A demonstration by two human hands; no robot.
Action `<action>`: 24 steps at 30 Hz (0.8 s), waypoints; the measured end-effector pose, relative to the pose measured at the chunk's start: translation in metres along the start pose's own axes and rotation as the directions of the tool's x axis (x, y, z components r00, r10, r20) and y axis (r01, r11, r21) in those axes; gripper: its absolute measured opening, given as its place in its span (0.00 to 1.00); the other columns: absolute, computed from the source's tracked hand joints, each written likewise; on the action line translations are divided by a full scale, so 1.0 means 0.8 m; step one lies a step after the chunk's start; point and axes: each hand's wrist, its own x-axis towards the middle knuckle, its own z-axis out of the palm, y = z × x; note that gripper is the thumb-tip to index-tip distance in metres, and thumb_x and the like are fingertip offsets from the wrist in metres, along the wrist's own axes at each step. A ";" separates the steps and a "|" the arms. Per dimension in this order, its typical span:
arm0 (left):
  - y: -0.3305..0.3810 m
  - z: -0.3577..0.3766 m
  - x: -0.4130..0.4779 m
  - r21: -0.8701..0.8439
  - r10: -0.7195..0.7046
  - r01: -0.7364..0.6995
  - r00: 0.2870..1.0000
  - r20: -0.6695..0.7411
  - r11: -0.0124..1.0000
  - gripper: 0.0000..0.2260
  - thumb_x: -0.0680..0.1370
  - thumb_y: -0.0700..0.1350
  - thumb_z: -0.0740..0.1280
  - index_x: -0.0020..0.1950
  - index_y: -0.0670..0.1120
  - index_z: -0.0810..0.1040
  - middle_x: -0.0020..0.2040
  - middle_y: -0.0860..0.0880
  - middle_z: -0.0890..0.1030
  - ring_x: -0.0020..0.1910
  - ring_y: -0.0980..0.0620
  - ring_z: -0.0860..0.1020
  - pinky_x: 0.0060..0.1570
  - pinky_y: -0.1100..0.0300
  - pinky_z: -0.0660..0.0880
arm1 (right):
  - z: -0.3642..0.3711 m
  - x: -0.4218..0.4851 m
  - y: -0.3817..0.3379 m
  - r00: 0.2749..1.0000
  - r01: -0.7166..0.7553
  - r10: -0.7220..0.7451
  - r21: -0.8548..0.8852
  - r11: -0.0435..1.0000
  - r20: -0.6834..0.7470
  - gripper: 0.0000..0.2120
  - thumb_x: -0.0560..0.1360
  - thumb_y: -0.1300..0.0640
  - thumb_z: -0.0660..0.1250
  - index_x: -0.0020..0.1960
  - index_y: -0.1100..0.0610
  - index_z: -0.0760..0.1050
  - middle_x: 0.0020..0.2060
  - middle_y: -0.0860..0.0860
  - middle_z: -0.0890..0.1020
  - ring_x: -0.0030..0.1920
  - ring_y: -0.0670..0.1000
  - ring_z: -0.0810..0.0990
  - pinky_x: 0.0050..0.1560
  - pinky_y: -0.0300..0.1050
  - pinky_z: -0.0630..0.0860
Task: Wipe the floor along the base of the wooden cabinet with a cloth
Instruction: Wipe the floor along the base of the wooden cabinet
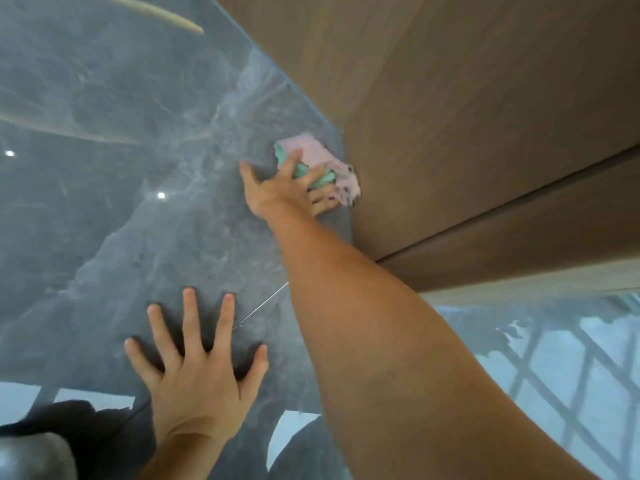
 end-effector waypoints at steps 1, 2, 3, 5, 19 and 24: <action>0.000 0.001 -0.001 0.001 -0.003 0.003 1.000 0.001 1.000 0.38 0.71 0.71 0.52 0.78 0.56 0.60 0.81 0.43 0.55 0.79 0.31 0.49 0.71 0.28 0.43 | -0.010 0.003 0.009 0.986 0.161 -0.165 -0.099 0.982 -0.031 0.36 0.73 0.32 0.56 0.77 0.43 0.51 0.79 0.57 0.46 0.77 0.66 0.44 0.73 0.68 0.41; -0.001 0.002 -0.002 0.006 -0.007 0.007 1.000 0.008 1.000 0.38 0.71 0.71 0.53 0.79 0.57 0.59 0.82 0.43 0.54 0.79 0.31 0.49 0.71 0.28 0.44 | -0.024 0.011 0.022 0.955 0.286 -0.294 -0.163 0.944 -0.027 0.29 0.75 0.34 0.56 0.74 0.41 0.60 0.79 0.53 0.54 0.77 0.62 0.51 0.74 0.66 0.45; -0.001 0.001 -0.001 0.008 -0.012 0.012 1.000 0.019 1.000 0.38 0.71 0.71 0.54 0.79 0.57 0.58 0.82 0.43 0.54 0.79 0.31 0.49 0.71 0.28 0.44 | -0.042 0.020 0.038 0.928 0.356 -0.370 -0.197 0.913 -0.039 0.23 0.76 0.37 0.55 0.69 0.40 0.68 0.77 0.51 0.60 0.75 0.61 0.58 0.74 0.63 0.51; 0.003 -0.004 0.003 0.009 -0.021 0.021 0.999 0.050 1.000 0.38 0.71 0.71 0.53 0.79 0.57 0.57 0.81 0.43 0.55 0.79 0.31 0.49 0.71 0.27 0.45 | -0.076 0.026 0.059 0.950 0.311 -0.313 -0.184 0.933 0.016 0.21 0.78 0.40 0.54 0.65 0.45 0.75 0.72 0.55 0.69 0.68 0.62 0.69 0.69 0.54 0.63; 0.007 -0.016 0.005 -0.009 -0.026 0.027 0.994 0.109 1.000 0.38 0.72 0.71 0.53 0.80 0.57 0.55 0.82 0.43 0.54 0.79 0.31 0.49 0.71 0.27 0.46 | 0.024 -0.111 0.068 0.970 0.240 -0.219 -0.544 0.804 0.103 0.40 0.75 0.32 0.48 0.77 0.58 0.51 0.71 0.69 0.61 0.70 0.73 0.59 0.71 0.69 0.52; 0.006 -0.018 0.003 -0.017 -0.020 0.022 0.994 0.111 1.000 0.38 0.72 0.72 0.54 0.79 0.56 0.58 0.81 0.42 0.56 0.79 0.30 0.50 0.71 0.26 0.47 | 0.054 -0.129 0.097 0.957 0.285 -0.284 -0.322 0.903 0.050 0.40 0.75 0.31 0.49 0.79 0.51 0.44 0.76 0.67 0.46 0.74 0.71 0.38 0.73 0.67 0.39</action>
